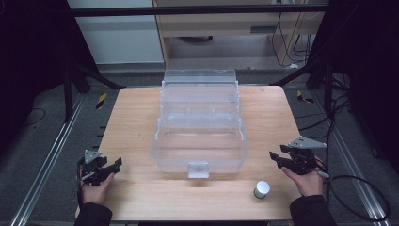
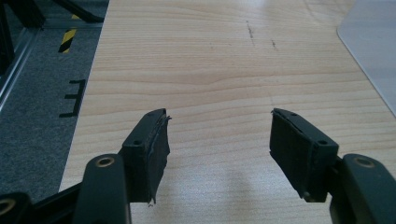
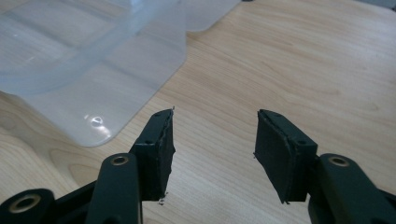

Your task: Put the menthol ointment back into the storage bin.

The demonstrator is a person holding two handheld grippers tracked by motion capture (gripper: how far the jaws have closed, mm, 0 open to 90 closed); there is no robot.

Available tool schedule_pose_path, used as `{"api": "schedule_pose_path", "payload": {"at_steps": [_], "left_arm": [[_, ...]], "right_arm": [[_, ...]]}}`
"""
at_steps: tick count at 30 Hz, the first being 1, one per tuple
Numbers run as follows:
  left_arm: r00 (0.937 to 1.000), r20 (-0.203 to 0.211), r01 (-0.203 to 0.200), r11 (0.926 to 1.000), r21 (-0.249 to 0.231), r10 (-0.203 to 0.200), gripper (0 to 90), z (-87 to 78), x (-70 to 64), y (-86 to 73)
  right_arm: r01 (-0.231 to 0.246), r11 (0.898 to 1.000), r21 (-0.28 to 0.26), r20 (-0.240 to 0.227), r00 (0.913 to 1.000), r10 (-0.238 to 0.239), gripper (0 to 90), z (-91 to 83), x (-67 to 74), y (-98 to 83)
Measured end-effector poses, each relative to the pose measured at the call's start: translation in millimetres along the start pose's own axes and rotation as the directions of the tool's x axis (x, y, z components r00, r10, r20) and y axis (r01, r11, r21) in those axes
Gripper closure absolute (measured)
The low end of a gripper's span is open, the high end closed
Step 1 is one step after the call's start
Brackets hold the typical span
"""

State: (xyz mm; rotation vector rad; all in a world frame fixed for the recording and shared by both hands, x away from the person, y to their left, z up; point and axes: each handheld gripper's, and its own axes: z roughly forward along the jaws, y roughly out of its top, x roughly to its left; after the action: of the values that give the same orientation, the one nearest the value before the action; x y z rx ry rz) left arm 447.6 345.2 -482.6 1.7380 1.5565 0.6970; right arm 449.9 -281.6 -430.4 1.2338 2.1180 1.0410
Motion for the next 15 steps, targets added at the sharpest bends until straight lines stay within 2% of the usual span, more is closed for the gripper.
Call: {"api": "schedule_pose_path", "payload": {"at_steps": [2, 3, 6, 7, 8, 12, 15], "left_arm": [[1.0000, -0.001, 0.000, 1.0000, 0.003, 0.000, 37.3, 0.2, 0.1, 0.0], [1.0000, 0.000, -0.002, 1.0000, 0.005, 0.002, 37.4, 0.4, 0.0, -0.1], [1.0000, 0.002, -0.005, 0.9999, 0.009, 0.005, 37.4, 0.8, -0.4, -0.2], [1.0000, 0.001, -0.007, 0.9999, 0.009, 0.007, 37.4, 0.9, -0.5, -0.1], [1.0000, 0.001, -0.008, 0.9999, 0.011, 0.008, 37.4, 1.0, -0.7, -0.1], [0.9999, 0.007, -0.012, 0.9999, 0.012, 0.012, 37.4, 1.2, -1.4, -0.3], [0.9998, 0.010, -0.018, 0.9997, 0.014, 0.018, 37.4, 1.6, -2.2, -0.1]], "right_arm": [[0.028, 1.000, 0.011, -0.013, 0.9995, -0.028, 46.9, -2.9, 3.8, 7.7], [0.057, 0.998, 0.020, -0.027, 0.9981, -0.056, 46.9, -5.7, 7.3, 15.1], [0.080, 0.997, 0.011, -0.025, 0.9965, -0.080, 46.1, -9.0, 10.8, 21.5], [0.098, 0.995, 0.012, -0.045, 0.9943, -0.097, 45.8, -11.4, 13.6, 27.1], [0.098, 0.995, 0.012, -0.045, 0.9943, -0.097, 45.8, -11.4, 13.6, 27.1], [0.151, 0.988, 0.040, -0.065, 0.9867, -0.149, 45.4, -15.0, 19.9, 37.8], [0.166, 0.985, 0.050, -0.075, 0.9839, -0.162, 44.9, -16.0, 21.8, 41.7]]}}
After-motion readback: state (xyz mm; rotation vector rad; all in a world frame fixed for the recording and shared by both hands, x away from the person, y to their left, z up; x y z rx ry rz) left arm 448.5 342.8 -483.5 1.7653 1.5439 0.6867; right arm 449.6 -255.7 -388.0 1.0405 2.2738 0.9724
